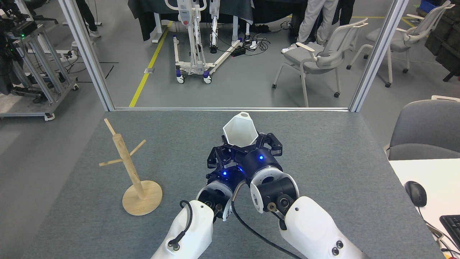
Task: Hang cup on storage rack
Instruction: 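Grasp the cup with the left gripper beside the right gripper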
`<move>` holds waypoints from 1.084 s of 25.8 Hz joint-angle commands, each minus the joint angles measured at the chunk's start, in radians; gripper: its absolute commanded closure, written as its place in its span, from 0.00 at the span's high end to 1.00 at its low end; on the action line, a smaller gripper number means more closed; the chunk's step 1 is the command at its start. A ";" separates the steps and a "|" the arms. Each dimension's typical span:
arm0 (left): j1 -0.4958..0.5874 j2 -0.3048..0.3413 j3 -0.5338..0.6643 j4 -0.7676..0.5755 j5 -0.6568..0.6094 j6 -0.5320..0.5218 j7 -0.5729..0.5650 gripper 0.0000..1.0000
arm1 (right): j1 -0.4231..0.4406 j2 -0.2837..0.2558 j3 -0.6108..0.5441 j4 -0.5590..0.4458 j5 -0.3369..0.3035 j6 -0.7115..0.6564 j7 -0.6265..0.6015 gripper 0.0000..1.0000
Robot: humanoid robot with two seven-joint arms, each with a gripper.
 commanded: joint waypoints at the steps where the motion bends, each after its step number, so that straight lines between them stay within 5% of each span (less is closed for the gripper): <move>1: -0.001 0.000 0.007 -0.005 0.002 0.006 0.036 0.99 | 0.008 -0.004 -0.001 0.009 -0.006 0.000 0.014 0.00; 21: 0.007 0.000 0.006 -0.015 0.034 0.004 0.090 0.98 | 0.016 -0.017 -0.008 0.042 -0.010 0.006 0.014 0.00; 22: 0.007 0.000 0.006 -0.016 0.034 0.004 0.090 0.96 | 0.016 -0.017 -0.006 0.042 -0.010 0.006 0.014 0.00; 28: 0.006 0.006 0.003 -0.036 0.036 -0.011 0.082 0.46 | 0.014 -0.016 -0.006 0.042 -0.009 0.006 0.014 0.00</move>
